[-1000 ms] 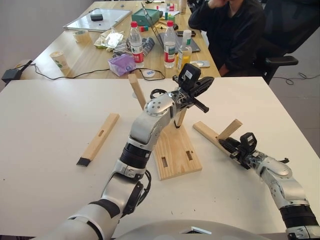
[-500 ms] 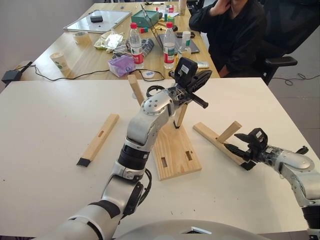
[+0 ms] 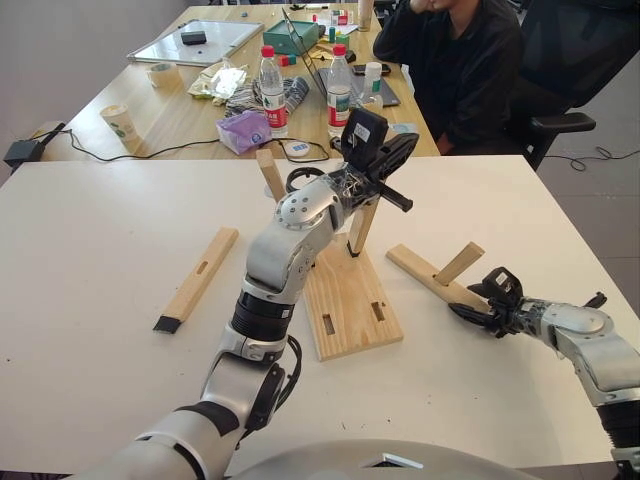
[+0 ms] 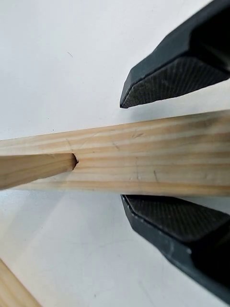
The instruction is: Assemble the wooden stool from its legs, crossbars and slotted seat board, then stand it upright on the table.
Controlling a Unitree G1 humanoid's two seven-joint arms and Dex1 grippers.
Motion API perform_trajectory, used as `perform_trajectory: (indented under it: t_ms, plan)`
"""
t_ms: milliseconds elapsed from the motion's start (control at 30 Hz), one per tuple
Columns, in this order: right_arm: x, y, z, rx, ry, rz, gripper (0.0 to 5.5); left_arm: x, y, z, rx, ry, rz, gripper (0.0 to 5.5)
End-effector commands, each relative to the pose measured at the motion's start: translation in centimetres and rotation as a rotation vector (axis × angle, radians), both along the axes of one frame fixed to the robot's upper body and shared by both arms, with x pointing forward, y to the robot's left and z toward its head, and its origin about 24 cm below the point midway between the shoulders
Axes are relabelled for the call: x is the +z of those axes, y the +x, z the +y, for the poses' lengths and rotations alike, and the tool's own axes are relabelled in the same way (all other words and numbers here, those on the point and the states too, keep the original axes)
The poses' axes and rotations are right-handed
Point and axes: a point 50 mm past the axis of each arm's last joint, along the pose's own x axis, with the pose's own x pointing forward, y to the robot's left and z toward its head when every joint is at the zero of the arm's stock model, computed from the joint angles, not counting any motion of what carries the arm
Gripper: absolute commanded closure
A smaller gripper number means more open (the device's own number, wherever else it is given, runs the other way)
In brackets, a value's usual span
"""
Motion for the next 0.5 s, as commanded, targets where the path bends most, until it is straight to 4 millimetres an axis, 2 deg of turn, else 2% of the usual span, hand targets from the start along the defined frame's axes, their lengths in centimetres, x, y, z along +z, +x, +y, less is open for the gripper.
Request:
perform_trajectory:
  t_ms: [33, 167, 233, 367, 467, 500]
  plan:
    - [0.0, -0.1, 0.3, 0.016, 0.029, 0.043, 3.35, 0.5, 0.1, 0.7, 0.010, 0.006, -0.011, 5.50]
    - [1.7, 0.8, 0.0, -0.006, 0.061, -0.005, 3.47, 2.2, 0.2, 1.8, 0.022, -0.013, -0.052, 5.50]
    - [3.8, 1.6, -0.7, -0.049, 0.072, -0.073, 3.47, 3.1, 0.3, 2.8, 0.051, -0.016, -0.087, 5.50]
    - [10.2, 3.3, -2.7, -0.103, 0.033, -0.254, 3.47, 3.7, -0.8, 4.8, -0.044, 0.003, -0.071, 5.50]
    - [15.4, 4.1, -2.1, -0.012, 0.053, -0.352, 3.47, 3.3, -1.7, 5.8, -0.128, -0.067, 0.008, 5.50]
    - [17.2, 4.3, -1.5, 0.035, 0.073, -0.383, 3.47, 3.1, -1.7, 6.1, -0.140, -0.106, 0.040, 5.33]
